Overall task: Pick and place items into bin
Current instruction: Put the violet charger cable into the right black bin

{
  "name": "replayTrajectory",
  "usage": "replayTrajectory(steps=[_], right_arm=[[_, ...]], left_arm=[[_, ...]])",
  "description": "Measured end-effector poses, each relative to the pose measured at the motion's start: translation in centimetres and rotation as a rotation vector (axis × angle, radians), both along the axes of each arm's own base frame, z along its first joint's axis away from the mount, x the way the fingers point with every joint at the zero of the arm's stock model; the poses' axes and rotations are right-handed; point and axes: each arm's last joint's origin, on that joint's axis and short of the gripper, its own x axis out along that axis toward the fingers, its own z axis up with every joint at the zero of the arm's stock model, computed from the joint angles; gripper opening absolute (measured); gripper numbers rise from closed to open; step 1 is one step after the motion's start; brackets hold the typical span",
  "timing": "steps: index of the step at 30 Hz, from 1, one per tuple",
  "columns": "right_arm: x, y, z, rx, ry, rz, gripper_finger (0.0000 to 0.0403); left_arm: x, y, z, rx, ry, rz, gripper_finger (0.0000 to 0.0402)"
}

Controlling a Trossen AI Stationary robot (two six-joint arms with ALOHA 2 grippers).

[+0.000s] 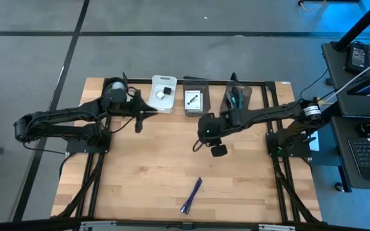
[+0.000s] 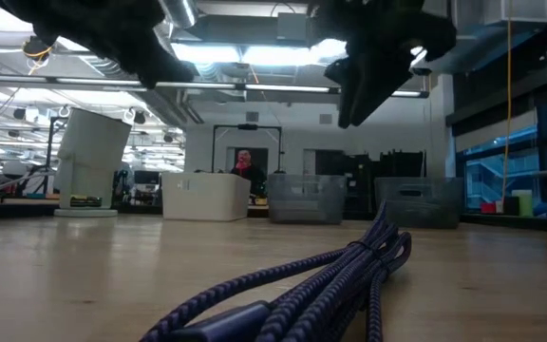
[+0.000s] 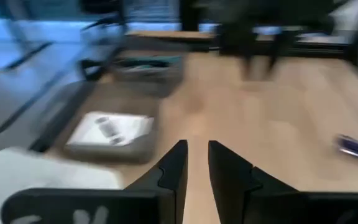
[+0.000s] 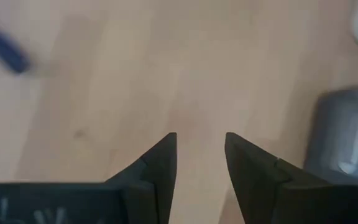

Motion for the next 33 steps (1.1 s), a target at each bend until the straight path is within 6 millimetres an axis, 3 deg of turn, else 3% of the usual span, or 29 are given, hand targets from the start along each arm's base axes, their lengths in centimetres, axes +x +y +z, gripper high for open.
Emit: replayTrajectory(steps=[8, 15, 19, 24, 33], right_arm=[[0.2, 0.0, -0.3, 0.023, -0.005, -0.104, 0.0140], [0.2, 0.6, -0.3, 0.047, -0.010, -0.132, 0.0140], [0.2, 1.5, -0.3, 0.049, -0.011, -0.108, 0.0140], [0.2, 3.2, -0.1, 0.057, -0.037, -0.063, 0.0140], [0.2, 5.6, 0.1, 0.071, -0.090, 0.007, 0.0140]], left_arm=[[-0.5, -0.8, -1.1, -0.033, -0.076, -0.071, 0.0053], [-1.4, -3.2, -2.9, -0.123, -0.106, -0.174, 0.0006], [-1.8, -4.7, -3.9, -0.156, -0.102, -0.180, 0.0002], [-2.8, -6.3, -5.0, -0.049, -0.135, -0.236, 0.0001], [-5.9, -6.5, -6.6, -0.026, -0.363, -0.301, 0.0001]])
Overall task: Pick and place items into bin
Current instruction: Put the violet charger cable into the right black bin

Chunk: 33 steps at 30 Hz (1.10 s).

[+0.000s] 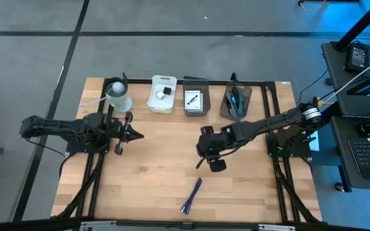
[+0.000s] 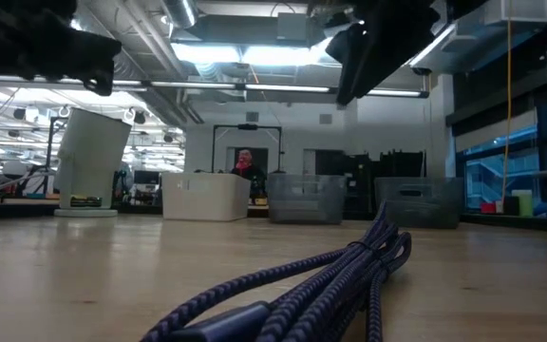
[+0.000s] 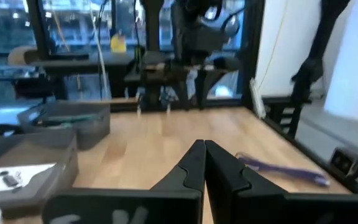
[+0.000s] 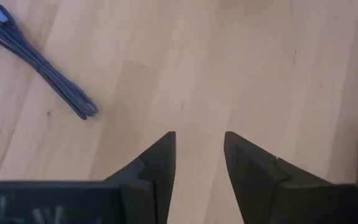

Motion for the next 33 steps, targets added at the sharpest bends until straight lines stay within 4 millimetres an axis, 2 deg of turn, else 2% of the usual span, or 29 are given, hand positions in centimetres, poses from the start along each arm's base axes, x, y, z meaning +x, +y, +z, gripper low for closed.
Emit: replayTrajectory(steps=[7, 19, 23, 27, 33], right_arm=[[-0.1, 0.4, 0.0, -0.001, -0.003, 0.016, 0.0140], [0.1, 0.5, 0.1, 0.027, -0.019, -0.024, 0.0140], [0.1, 0.9, 0.0, 0.041, -0.015, 0.031, 0.0140], [0.5, 1.7, -1.1, 0.034, 0.013, 0.100, 0.0140], [1.4, 3.7, -3.7, 0.137, 0.077, 0.205, 0.0142]], left_arm=[[-1.4, 0.2, -1.3, -0.032, -0.112, 0.011, 0.0001], [-1.5, 0.1, -2.1, 0.019, -0.041, -0.036, 0.0002], [-1.4, 0.1, -2.1, 0.029, -0.036, -0.035, 0.0002], [-1.4, 0.1, -2.1, 0.030, -0.036, -0.036, 0.0002], [-1.4, 0.1, -2.1, 0.030, -0.037, -0.036, 0.0002]])
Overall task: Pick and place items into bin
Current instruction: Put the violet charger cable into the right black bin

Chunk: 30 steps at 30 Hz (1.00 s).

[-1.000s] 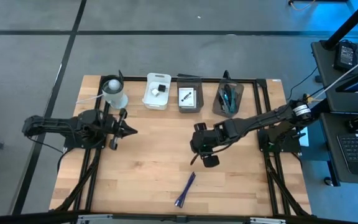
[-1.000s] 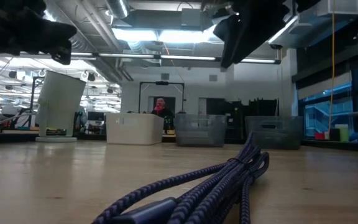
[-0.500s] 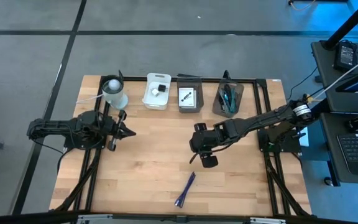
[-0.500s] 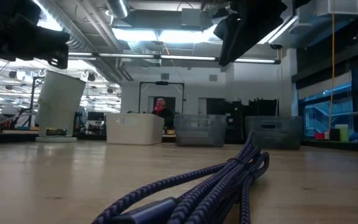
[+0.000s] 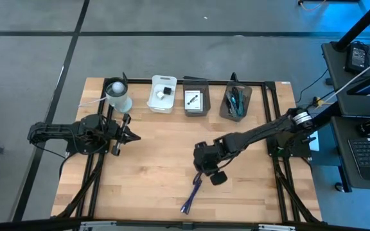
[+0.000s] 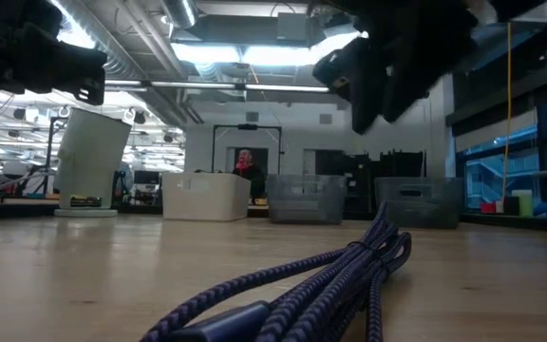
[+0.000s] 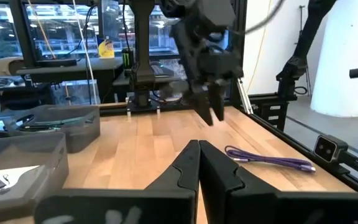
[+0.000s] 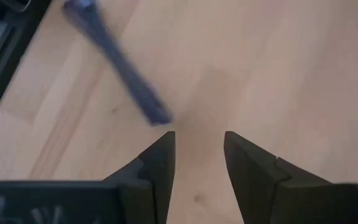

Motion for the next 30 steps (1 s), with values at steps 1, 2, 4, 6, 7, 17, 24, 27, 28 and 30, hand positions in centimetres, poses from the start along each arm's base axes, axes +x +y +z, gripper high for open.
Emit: replayTrajectory(steps=[1, 2, 4, 6, 7, 17, 24, 27, 28, 30], right_arm=[[0.1, 0.3, -0.5, 0.001, 0.012, 0.014, 0.0144], [0.2, 0.7, -0.8, -0.003, 0.011, 0.030, 0.0147], [0.5, 1.5, -1.6, -0.008, 0.006, 0.062, 0.0157], [0.8, 2.3, -2.5, -0.001, -0.008, 0.082, 0.0172], [1.1, 2.7, -2.7, 0.012, -0.028, 0.093, 0.0180], [2.2, 6.3, -5.9, -0.017, -0.150, 0.294, 0.0267], [2.4, 7.5, -9.4, -0.075, -0.119, 0.329, 0.0242], [2.5, 7.5, -9.9, -0.062, -0.102, 0.311, 0.0209], [2.5, 7.5, -10.1, -0.059, -0.091, 0.299, 0.0194], [2.5, 7.5, -10.3, -0.049, -0.066, 0.253, 0.0155]], left_arm=[[0.0, 0.0, 0.0, 0.000, 0.000, 0.000, 0.0002], [0.0, 0.0, 0.0, 0.000, 0.000, 0.000, 0.0002], [0.0, 0.0, 0.0, 0.000, 0.000, 0.000, 0.0002], [0.0, 0.0, 0.0, 0.000, 0.000, 0.000, 0.0002], [0.0, 0.0, 0.0, 0.000, 0.000, 0.000, 0.0002], [0.0, 0.0, 0.0, 0.000, 0.001, 0.000, 0.0002], [0.0, 0.0, 0.0, 0.000, 0.000, 0.000, 0.0002], [0.0, 0.0, 0.0, 0.000, 0.001, 0.000, 0.0002], [0.0, 0.0, 0.0, 0.000, 0.000, 0.000, 0.0002], [0.0, 0.0, 0.0, 0.000, 0.000, 0.000, 0.0002]])
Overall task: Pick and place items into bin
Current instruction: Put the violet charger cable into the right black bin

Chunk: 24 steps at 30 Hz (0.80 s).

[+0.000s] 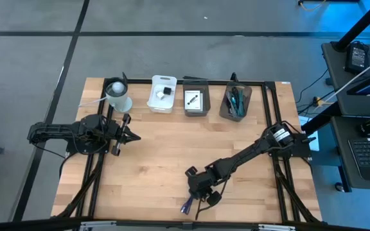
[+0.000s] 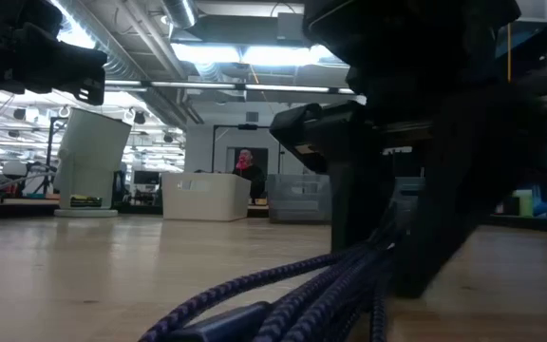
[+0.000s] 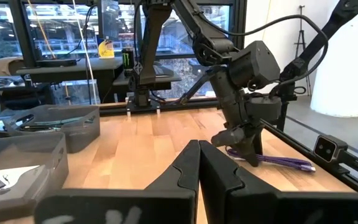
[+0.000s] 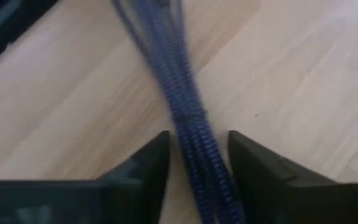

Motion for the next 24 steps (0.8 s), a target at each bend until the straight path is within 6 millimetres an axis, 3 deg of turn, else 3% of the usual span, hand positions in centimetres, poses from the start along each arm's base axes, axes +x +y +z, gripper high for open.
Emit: replayTrajectory(steps=[6, 12, 17, 24], right_arm=[[-0.2, -0.2, 0.1, -0.011, 0.028, -0.030, 0.0022], [-1.1, -1.6, 1.4, -0.027, 0.126, -0.113, 0.0023], [-3.0, -3.6, 4.3, -0.091, 0.172, -0.158, 0.0017], [-9.5, -7.9, 6.3, -0.085, 0.142, -0.334, 0.0017]], left_arm=[[0.0, 0.0, 0.0, 0.000, 0.000, 0.000, 0.0002], [0.0, 0.0, 0.0, 0.000, 0.000, 0.000, 0.0002], [0.0, 0.0, 0.0, 0.000, 0.000, 0.000, 0.0002], [0.0, 0.0, 0.0, 0.000, 0.000, 0.000, 0.0002]])
